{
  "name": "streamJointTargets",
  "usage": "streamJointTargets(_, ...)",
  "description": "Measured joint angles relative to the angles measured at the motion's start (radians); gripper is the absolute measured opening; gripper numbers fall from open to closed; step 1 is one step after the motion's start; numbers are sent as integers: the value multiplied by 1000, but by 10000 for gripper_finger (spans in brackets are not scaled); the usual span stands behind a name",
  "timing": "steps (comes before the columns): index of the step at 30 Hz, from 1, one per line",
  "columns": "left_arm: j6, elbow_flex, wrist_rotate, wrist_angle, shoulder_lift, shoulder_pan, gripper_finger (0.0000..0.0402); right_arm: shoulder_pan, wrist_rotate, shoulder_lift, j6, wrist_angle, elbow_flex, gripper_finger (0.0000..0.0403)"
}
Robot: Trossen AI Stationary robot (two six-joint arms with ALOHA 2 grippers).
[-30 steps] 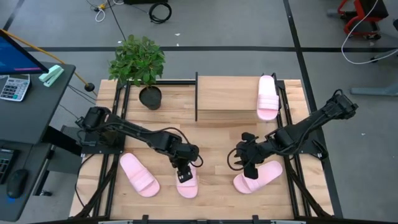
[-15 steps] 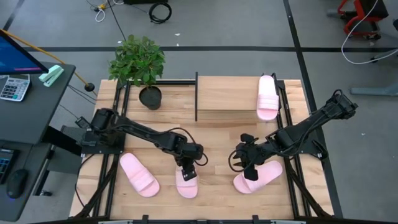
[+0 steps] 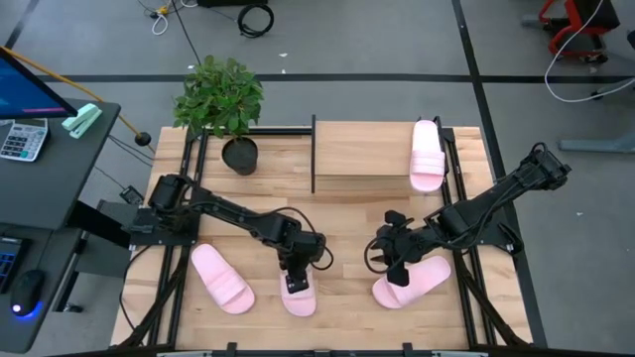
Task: Pick and place slides into the shelf
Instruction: Put the middle pink slide on the shelf
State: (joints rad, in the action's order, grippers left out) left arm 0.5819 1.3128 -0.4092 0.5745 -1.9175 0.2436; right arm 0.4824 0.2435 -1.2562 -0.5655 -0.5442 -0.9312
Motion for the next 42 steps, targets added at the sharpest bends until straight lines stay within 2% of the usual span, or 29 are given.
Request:
streamJointTargets(4, 0, 0, -1, -21, 0, 1, 109, -1, 37, 0, 6, 0, 0, 145)
streamJointTargets(11, -3, 0, -7, -28, 0, 1, 15, -1, 85, 0, 10, -1, 0, 145)
streamJointTargets(20, -28, 0, -51, -52, 0, 0, 12, -2, 95, 0, 11, -14, -1, 144)
streamJointTargets(28, -18, 68, -113, -52, 0, 8, 12, 11, -59, 67, -36, -130, -1, 132)
streamJointTargets(36, -140, 292, -118, 102, 0, -20, 12, 84, -70, 247, -37, -142, -1, 116)
streamJointTargets(42, -257, 507, -9, 223, 1, -80, 12, 133, -69, 364, -53, -142, -1, 111)
